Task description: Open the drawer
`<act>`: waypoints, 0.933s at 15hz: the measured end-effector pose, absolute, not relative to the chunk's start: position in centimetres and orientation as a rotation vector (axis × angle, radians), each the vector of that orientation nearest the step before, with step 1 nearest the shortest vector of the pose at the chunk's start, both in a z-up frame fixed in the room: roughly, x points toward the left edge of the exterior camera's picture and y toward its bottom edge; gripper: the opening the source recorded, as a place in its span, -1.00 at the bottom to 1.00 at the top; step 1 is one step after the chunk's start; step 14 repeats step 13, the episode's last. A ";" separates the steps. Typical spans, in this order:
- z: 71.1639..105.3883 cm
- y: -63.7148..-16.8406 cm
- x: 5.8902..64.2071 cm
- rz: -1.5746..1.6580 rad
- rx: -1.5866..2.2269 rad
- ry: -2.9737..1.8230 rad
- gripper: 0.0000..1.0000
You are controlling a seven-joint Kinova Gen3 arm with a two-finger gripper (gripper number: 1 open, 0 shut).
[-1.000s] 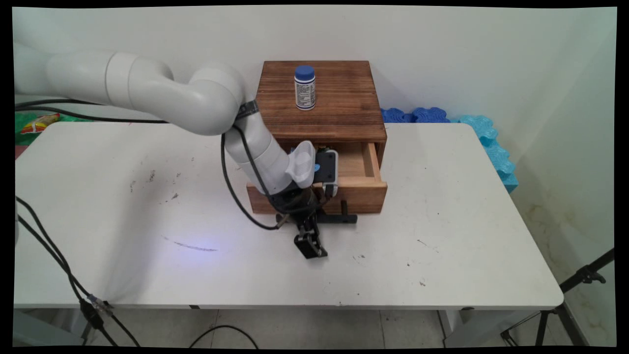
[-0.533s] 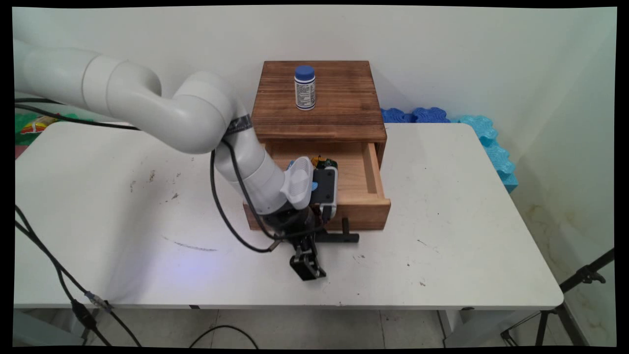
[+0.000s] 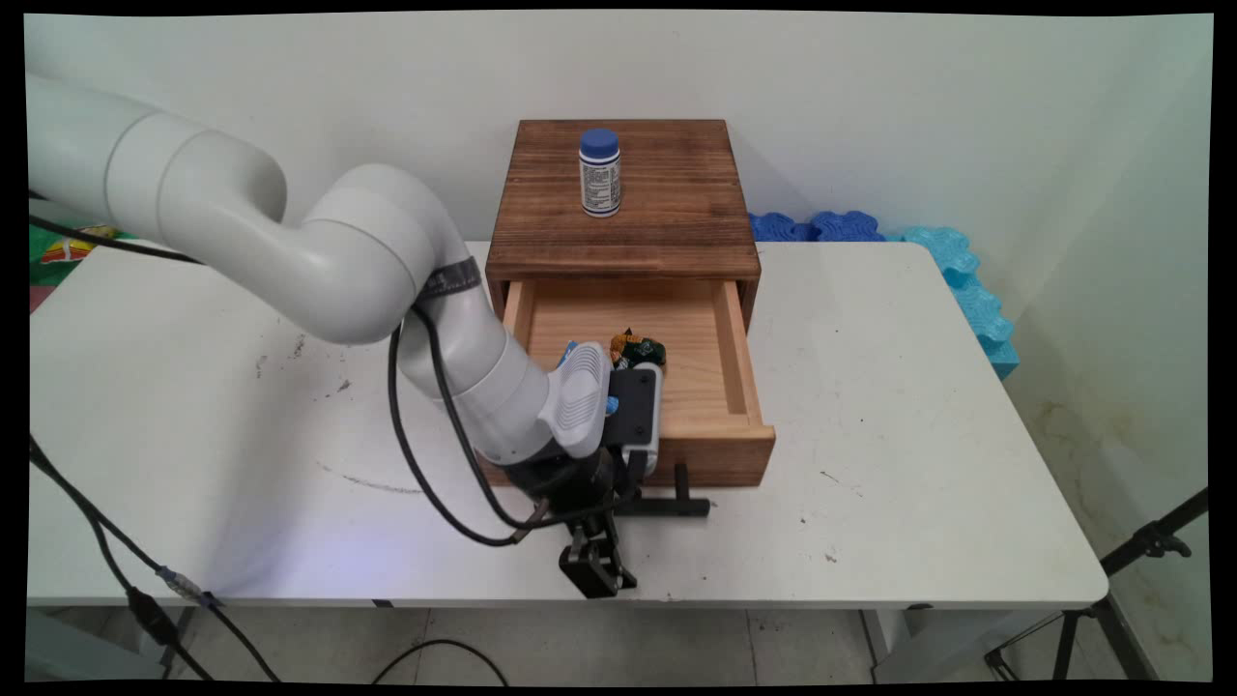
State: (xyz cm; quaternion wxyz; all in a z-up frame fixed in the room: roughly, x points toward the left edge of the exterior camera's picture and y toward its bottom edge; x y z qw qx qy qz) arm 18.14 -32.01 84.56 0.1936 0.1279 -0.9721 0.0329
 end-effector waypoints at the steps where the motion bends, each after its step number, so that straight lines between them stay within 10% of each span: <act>1: 84.7 -31.6 18.0 0.091 0.357 -2.727 1.00; 14: 85.5 -28.5 17.9 0.067 0.344 -2.723 1.00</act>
